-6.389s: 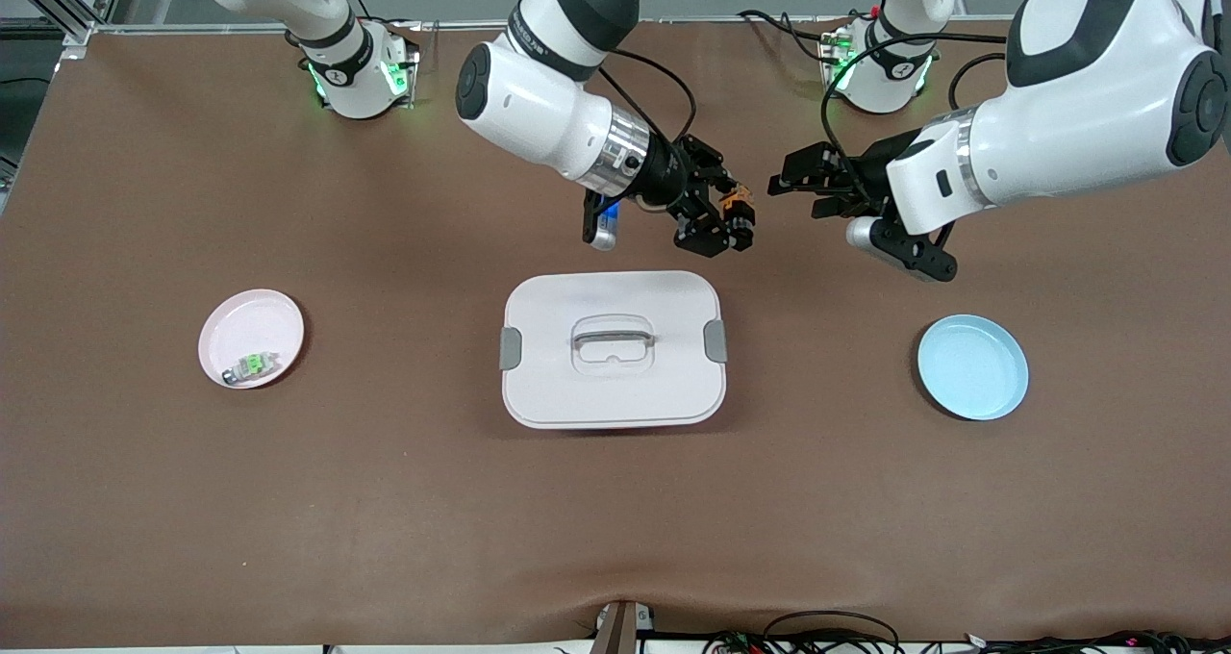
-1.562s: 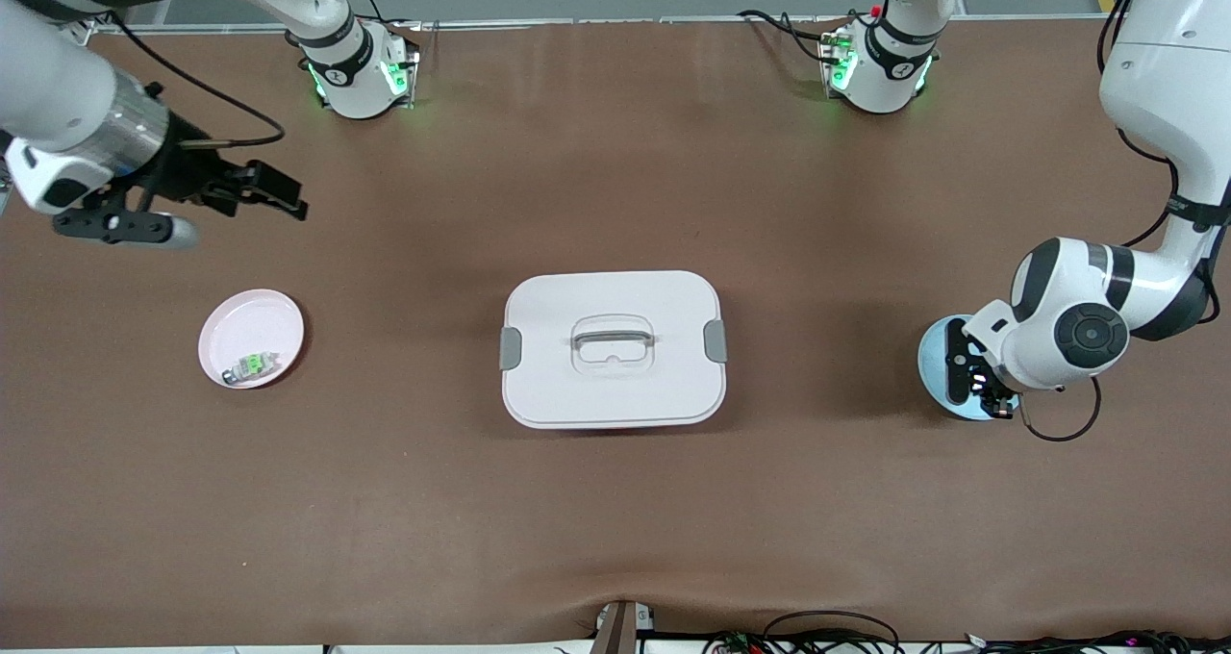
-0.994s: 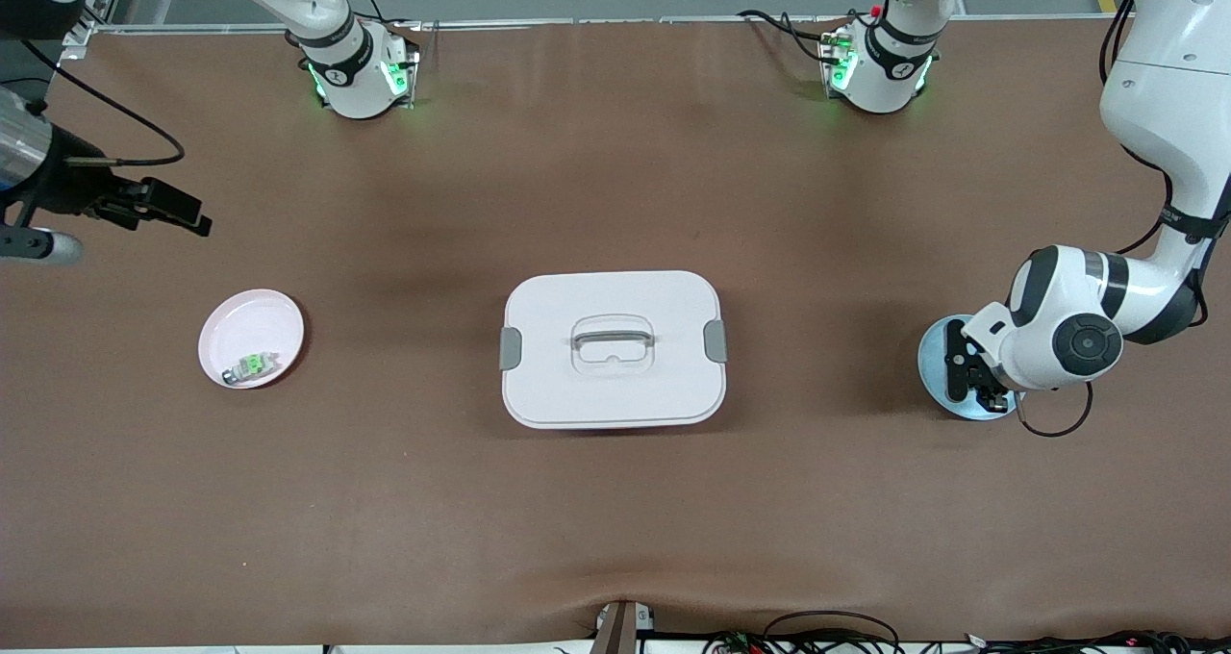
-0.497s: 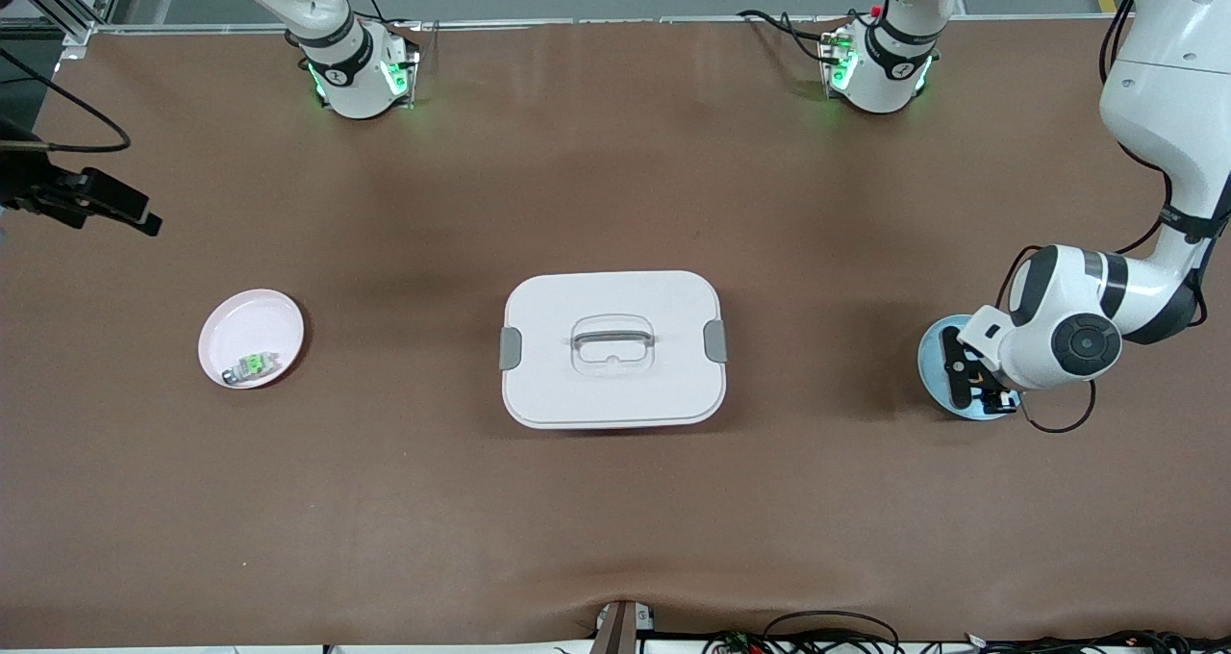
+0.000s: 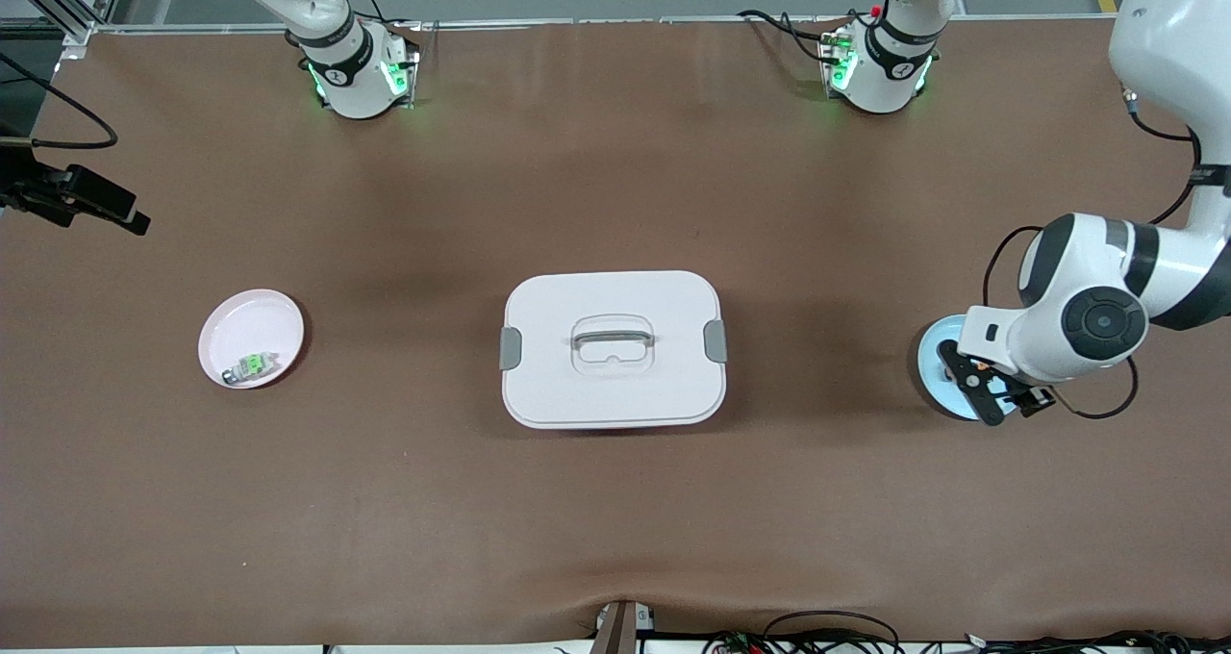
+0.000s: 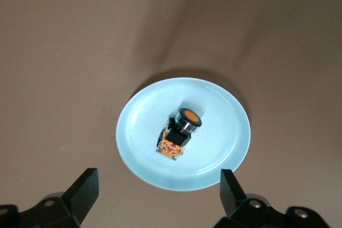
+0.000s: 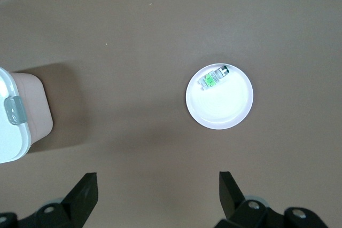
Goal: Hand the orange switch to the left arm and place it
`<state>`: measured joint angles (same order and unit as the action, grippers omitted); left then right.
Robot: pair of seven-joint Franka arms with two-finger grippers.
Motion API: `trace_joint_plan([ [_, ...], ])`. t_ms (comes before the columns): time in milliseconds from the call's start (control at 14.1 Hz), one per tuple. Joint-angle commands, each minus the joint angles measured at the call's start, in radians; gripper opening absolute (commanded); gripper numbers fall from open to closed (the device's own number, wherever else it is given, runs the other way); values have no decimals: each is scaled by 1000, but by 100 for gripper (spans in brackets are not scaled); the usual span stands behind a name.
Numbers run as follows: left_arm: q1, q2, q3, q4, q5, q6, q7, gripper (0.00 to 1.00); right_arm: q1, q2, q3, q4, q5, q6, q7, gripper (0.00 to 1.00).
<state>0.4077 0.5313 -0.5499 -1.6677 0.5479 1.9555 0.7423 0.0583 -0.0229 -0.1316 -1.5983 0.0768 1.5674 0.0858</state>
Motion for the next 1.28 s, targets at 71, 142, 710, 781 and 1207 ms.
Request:
trace_joint_plan([
  [71, 2, -29, -10, 68, -63, -73, -136, 100, -32, 5, 17, 14, -15, -12, -11, 100],
  [142, 9, -45, -12, 71, -65, -72, -156, 100, -35, 6, 20, 24, -14, -12, -9, 100],
  [710, 88, -194, -10, 86, -319, -159, -418, 100, -155, 6, 111, 34, -5, -10, -14, 100],
  [781, 88, -218, -12, 89, -344, -182, -484, 100, -163, 6, 122, 35, -6, -10, -12, 100],
  [1207, 89, -329, -7, 111, -408, -294, -776, 100, -132, 6, 118, 37, -15, -4, -11, 100],
])
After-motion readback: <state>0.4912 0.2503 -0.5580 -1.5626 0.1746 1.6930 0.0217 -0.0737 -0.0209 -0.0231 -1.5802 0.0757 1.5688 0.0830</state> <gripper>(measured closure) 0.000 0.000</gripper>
